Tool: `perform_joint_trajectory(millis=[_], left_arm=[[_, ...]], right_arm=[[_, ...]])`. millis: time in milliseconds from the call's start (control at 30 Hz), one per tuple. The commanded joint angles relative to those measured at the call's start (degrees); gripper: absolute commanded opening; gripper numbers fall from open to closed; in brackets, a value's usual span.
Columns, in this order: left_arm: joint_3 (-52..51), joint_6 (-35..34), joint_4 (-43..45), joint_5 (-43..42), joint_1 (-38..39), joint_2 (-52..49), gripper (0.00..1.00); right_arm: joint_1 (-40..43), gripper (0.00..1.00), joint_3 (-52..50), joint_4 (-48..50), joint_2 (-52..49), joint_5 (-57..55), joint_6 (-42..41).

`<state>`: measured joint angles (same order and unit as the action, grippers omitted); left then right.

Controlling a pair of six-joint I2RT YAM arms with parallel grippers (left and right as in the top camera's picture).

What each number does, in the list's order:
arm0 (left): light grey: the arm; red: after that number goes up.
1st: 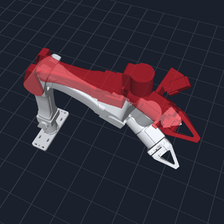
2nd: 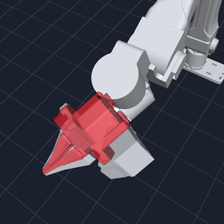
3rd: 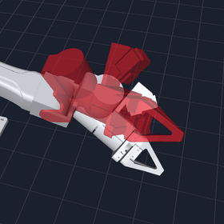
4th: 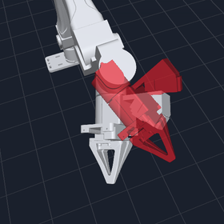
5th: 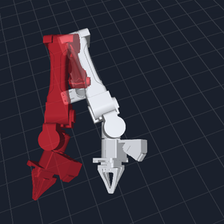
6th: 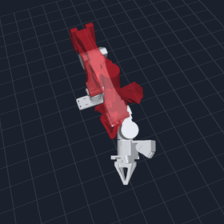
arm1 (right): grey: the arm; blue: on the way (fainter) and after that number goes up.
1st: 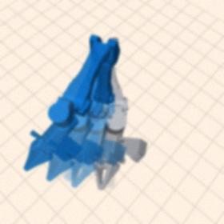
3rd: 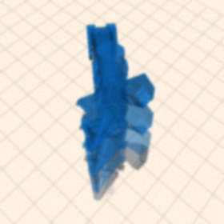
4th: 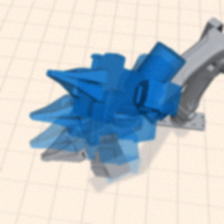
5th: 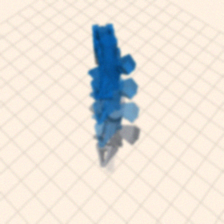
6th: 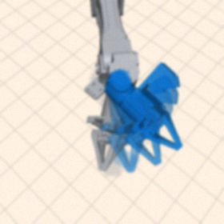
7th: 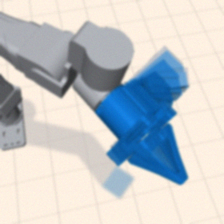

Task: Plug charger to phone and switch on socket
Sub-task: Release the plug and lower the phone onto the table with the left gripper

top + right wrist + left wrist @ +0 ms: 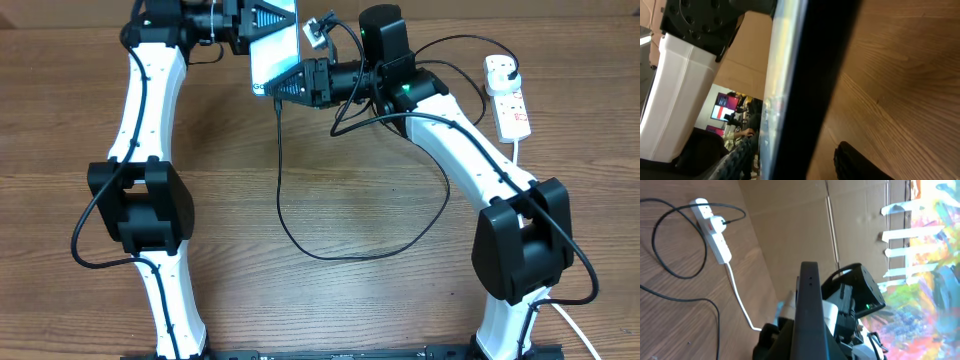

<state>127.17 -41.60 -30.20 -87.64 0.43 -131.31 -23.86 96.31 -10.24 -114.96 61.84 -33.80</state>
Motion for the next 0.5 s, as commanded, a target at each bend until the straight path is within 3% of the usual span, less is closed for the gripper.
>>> perform_joint_trajectory(millis=[0,200,300,467], left_arm=[[0.81,0.72,0.07,-2.91,-0.85,0.81,0.04],[0.79,4.61,-1.7,-2.93,-0.83,0.81,0.04],[0.76,10.64,-6.51,-2.86,-0.83,0.79,0.04],[-2.05,20.7,-16.06,-1.11,-0.83,0.68,0.05]], right_arm=[[1.29,0.53,1.16,0.33,-0.35,-0.04,1.03],[5.07,0.54,1.16,0.46,-0.35,2.71,1.25],[6.99,0.61,1.16,0.5,-0.35,4.17,1.44],[9.84,0.62,1.16,-3.82,-0.35,5.11,5.7]])
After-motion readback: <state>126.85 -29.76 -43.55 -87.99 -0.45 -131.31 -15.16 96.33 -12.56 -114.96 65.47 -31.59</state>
